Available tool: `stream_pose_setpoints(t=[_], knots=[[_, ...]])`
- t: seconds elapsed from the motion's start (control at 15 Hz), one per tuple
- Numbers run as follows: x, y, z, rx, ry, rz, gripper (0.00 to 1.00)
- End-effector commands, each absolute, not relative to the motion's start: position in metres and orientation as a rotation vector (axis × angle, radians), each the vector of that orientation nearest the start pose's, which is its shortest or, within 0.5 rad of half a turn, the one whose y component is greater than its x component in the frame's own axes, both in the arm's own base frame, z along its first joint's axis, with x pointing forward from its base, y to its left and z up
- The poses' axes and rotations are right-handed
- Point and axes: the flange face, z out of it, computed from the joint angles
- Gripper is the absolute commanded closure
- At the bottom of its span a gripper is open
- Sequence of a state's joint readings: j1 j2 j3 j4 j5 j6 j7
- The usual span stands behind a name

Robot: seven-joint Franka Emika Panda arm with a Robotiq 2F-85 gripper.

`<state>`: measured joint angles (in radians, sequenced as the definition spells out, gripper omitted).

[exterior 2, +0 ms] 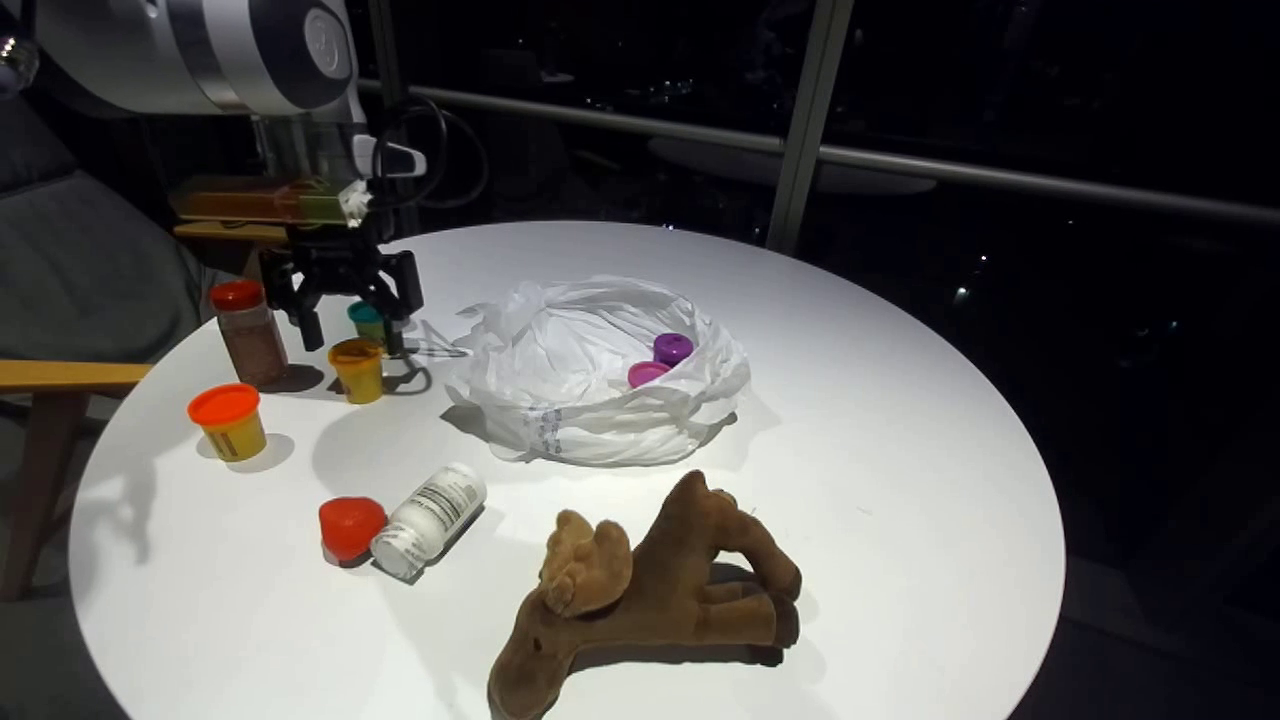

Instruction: Put the things on the table in the plastic bag

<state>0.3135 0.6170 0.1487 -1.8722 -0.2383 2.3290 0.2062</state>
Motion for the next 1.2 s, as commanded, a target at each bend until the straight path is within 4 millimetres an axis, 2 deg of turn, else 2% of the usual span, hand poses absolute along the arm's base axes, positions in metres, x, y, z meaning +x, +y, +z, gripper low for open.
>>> stream_pose_setpoints(t=[0.0, 0.27, 0.4, 0.67, 0.8, 1.0, 1.13], knots=[[0.568, 0.271, 0.169, -3.189, -0.628, 0.235, 0.38], [0.570, 0.268, 0.165, -3.180, -0.607, 0.286, 0.70], [0.570, 0.265, 0.182, -3.215, -0.529, 0.313, 0.72], [0.580, 0.247, 0.251, -3.331, -0.348, 0.297, 0.72], [0.595, 0.230, 0.277, -3.404, -0.205, 0.292, 0.72], [0.626, 0.198, 0.290, -3.499, 0.002, 0.228, 0.72], [0.647, 0.176, 0.286, -3.527, 0.133, 0.188, 0.72]])
